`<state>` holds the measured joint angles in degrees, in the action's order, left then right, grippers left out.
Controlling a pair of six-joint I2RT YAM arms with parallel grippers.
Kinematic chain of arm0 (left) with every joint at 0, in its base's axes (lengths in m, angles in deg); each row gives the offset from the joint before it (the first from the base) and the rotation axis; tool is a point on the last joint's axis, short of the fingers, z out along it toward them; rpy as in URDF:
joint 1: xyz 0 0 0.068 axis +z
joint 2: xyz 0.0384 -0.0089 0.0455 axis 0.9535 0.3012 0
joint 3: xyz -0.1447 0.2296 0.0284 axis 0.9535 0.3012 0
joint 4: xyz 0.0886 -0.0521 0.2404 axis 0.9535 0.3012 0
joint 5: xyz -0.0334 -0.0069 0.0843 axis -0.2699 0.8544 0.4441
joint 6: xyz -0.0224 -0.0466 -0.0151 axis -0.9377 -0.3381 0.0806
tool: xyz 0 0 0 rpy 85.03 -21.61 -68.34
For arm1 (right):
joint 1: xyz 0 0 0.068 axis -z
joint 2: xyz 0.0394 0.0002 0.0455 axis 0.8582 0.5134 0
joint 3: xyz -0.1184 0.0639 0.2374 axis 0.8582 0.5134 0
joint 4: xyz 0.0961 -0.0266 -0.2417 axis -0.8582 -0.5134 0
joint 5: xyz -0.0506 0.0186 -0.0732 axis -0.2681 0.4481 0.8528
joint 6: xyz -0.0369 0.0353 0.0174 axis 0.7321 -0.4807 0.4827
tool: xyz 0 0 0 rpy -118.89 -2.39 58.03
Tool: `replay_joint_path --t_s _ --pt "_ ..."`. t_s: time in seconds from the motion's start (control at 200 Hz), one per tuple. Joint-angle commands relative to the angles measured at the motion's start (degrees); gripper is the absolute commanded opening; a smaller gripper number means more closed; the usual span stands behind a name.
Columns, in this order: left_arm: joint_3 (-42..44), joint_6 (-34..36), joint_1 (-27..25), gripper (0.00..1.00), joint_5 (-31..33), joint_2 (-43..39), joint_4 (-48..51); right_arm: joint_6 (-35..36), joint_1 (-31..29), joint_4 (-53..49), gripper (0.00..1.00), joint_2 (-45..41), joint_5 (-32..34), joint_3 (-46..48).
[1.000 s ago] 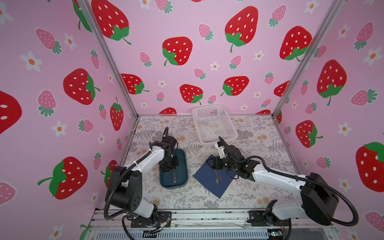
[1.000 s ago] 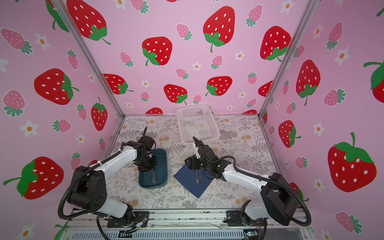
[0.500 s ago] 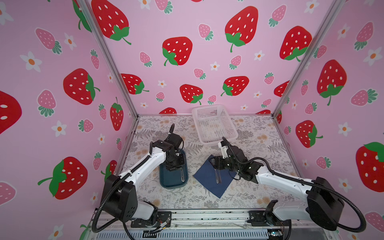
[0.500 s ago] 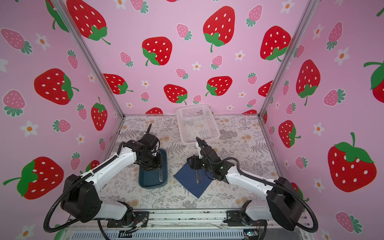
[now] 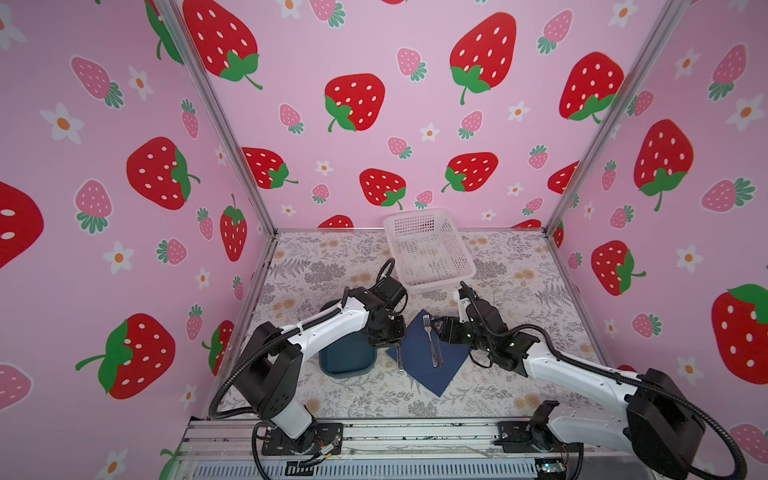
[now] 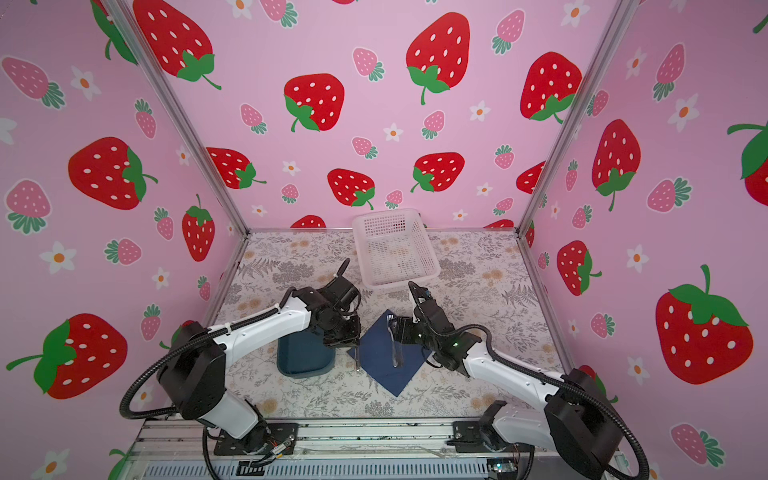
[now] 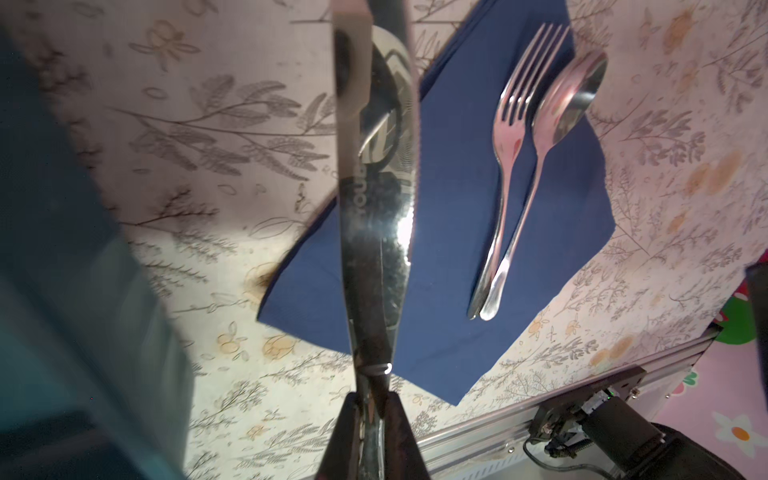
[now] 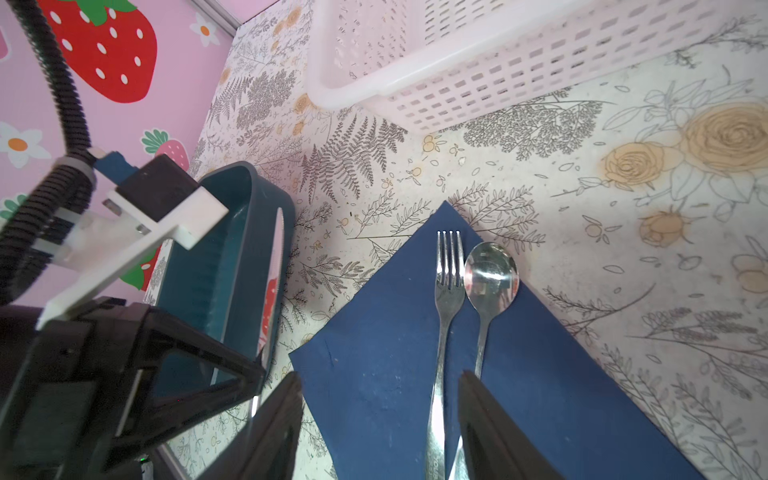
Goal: Place the utensils on the paper napkin and roll it up
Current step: 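Carry the knife with the left gripper onto the napkin beside the fork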
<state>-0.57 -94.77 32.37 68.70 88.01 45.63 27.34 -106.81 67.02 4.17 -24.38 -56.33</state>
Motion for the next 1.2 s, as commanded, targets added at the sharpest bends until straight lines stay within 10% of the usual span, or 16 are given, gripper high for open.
replay_joint_path --t_s 0.0,1.196 --pt "-3.4 -3.8 -1.4 0.12 -0.4 3.2 -4.5 -2.3 0.8 1.6 0.62 -1.6 0.5 1.8" --pt "-12.1 -5.1 -4.9 0.13 -2.9 18.9 -7.5 -2.6 2.4 1.4 0.61 -2.2 -0.6 4.2"
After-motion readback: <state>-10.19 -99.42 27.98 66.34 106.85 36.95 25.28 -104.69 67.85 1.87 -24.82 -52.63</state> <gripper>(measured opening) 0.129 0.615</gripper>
